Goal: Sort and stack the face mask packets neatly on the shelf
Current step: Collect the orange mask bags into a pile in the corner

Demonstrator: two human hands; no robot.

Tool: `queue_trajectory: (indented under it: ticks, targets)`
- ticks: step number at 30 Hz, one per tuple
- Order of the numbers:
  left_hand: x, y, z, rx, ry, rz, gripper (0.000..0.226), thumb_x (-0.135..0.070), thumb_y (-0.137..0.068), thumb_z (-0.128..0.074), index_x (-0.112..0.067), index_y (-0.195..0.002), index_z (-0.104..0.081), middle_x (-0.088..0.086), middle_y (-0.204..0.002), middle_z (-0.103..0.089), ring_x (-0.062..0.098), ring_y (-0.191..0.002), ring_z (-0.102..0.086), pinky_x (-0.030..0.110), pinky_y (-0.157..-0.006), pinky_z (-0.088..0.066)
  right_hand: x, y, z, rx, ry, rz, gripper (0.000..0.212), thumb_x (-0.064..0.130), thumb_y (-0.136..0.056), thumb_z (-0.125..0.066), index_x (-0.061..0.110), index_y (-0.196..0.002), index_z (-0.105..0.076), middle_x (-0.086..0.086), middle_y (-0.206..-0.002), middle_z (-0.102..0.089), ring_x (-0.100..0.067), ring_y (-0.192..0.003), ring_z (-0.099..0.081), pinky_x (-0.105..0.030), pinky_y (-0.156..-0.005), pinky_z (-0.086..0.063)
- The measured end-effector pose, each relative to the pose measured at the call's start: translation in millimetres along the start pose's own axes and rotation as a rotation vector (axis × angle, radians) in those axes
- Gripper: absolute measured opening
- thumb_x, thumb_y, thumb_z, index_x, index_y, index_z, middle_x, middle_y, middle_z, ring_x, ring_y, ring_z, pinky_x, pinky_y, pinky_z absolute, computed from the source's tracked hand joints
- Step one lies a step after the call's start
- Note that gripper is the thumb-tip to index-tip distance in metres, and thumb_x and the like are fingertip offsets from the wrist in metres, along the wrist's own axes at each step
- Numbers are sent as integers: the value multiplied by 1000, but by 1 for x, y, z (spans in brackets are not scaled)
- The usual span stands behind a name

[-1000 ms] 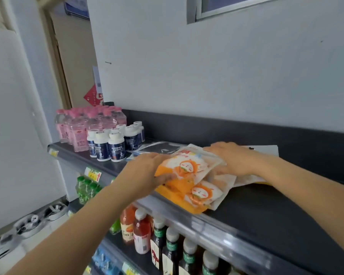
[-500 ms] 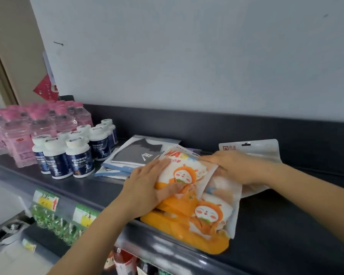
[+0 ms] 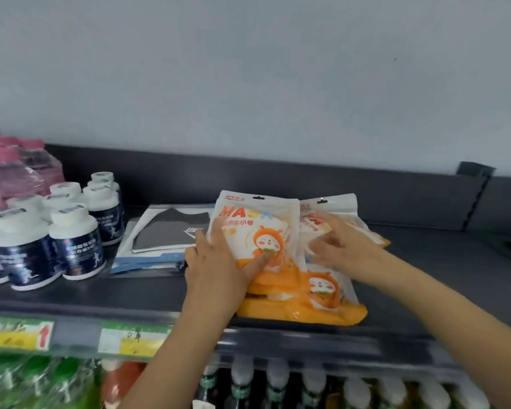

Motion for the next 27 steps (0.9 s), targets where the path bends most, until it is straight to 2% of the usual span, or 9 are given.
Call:
queue_trajectory:
  ticks: [2,4,7,11,13,15,18,23,27]
  targets:
    - [2,-2,1,-33,78,-23,110,-78,-66,-53,-25,-149,-4,7,-151,-26,31,-134,-29,45,-108,-27,1,18,-17,-20,-120,-39,64,41,-92,-52,34,-147,-18,-3,-107,-66,-17,-92,-64,-20,-69,-50]
    - [0,1,6,-31,195,-68,102,-66,-72,-61,-23,-149,-10,5,-147,-35,29,-131,-36,43,-104,-34,2,30,-33,-59,-169,-47,75,53,-87,-54,34,-148,-15,4,-116,-62,-11,-94,-61,-20,-73,-47]
    - [-4,5,11,-17,338,-158,78,-48,-82,-63,-29,-146,-21,2,-139,-46,26,-124,-44,43,-100,-41,2,38,-41,-103,-316,-107,90,63,-73,-59,35,-147,-14,9,-131,-51,-10,-115,-53,-22,-87,-45]
    - [-13,10,13,73,274,-347,48,-46,-96,-37,-40,-142,-26,-5,-134,-48,19,-126,-40,47,-103,-36,-4,42,-37,-218,-539,-148,82,38,-73,-77,39,-138,-26,8,-121,-56,-15,-108,-59,-29,-79,-55]
    - [-17,14,11,146,151,-397,44,-41,-100,-28,-38,-144,-26,-5,-139,-46,18,-133,-32,44,-108,-28,-8,44,-32,-305,-701,-154,65,14,-74,-78,41,-117,-38,4,-108,-62,-18,-98,-63,-26,-63,-57]
    - [-17,14,8,164,74,-381,44,-40,-101,-24,-33,-145,-28,-5,-147,-39,17,-138,-24,42,-109,-21,-14,44,-31,-342,-764,-150,63,1,-73,-76,36,-115,-44,0,-106,-65,-21,-96,-65,-32,-63,-59]
    - [-13,10,3,153,34,-303,48,-45,-100,-26,-31,-145,-28,-5,-156,-21,21,-142,-14,46,-113,-17,-20,41,-34,-400,-605,-182,51,2,-75,-75,22,-115,-50,-2,-109,-64,-22,-97,-64,-43,-77,-58]
    - [-6,7,-1,174,-21,-101,66,-61,-93,-27,-28,-149,-17,5,-159,-6,29,-145,1,48,-116,-9,-20,41,-35,-490,-337,-137,27,14,-83,-68,16,-103,-50,1,-103,-60,-6,-82,-54,-18,-60,-43]
    - [-7,9,-3,299,-121,-161,81,-75,-84,-24,-27,-149,-18,4,-159,-7,26,-146,0,53,-115,-7,-17,38,-39,-422,-230,-110,26,24,-89,-62,14,-108,-49,2,-102,-56,-6,-81,-52,-21,-64,-43]
Point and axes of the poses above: each hand's wrist, its own y-axis away from the middle knuckle, its own z-axis out of the back of the hand, x = y × z, the point moved 3 cm from there along -y, towards the middle knuckle
